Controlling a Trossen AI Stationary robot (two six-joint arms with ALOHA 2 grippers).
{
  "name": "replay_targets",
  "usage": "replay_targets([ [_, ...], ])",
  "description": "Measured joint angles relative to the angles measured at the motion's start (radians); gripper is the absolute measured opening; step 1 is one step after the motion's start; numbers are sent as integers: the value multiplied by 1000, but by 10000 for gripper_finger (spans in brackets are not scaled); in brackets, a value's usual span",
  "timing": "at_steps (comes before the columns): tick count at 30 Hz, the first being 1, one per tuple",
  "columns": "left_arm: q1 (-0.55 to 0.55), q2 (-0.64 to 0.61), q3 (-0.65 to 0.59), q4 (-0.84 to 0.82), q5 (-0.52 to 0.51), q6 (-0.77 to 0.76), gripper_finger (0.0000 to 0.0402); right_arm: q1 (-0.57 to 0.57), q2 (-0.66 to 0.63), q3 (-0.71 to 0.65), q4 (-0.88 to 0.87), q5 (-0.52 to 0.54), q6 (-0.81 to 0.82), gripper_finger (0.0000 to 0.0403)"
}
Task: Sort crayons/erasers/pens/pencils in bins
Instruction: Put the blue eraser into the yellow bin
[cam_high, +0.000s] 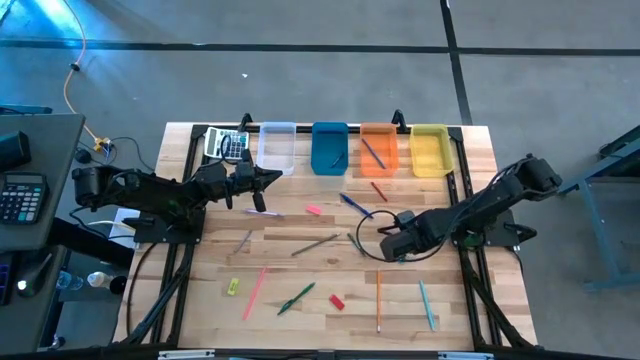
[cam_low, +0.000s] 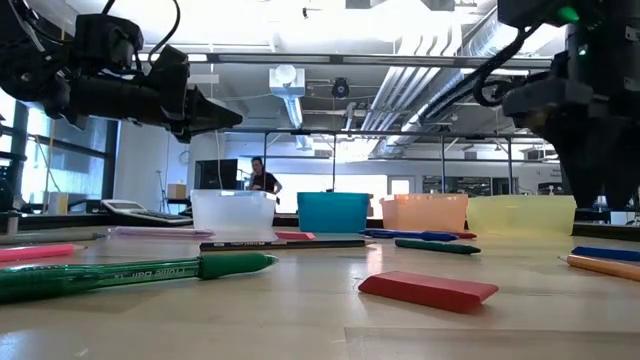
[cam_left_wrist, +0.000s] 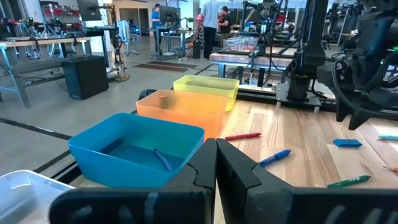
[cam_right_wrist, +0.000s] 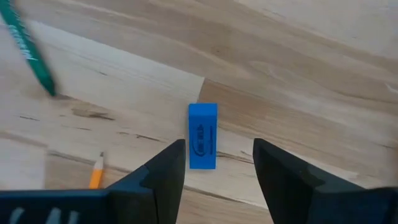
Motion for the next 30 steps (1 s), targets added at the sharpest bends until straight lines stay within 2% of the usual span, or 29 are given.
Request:
replay_targets([
  [6,0,0,0,-4,0,0,0,17,67,0,4,-40,43,181],
  [16,0,0,0,-4,0,0,0,9,151,0,110,-41,36,181],
  [23,0,0,0,-3,0,0,0,9,187,4,114,-43,27,181],
  [26,0,0,0,-3,0,0,1,9,188,4,115,-42,24,170],
  [30,0,0,0,-3,0,0,0,9,189,3,118,-28,-9,137],
])
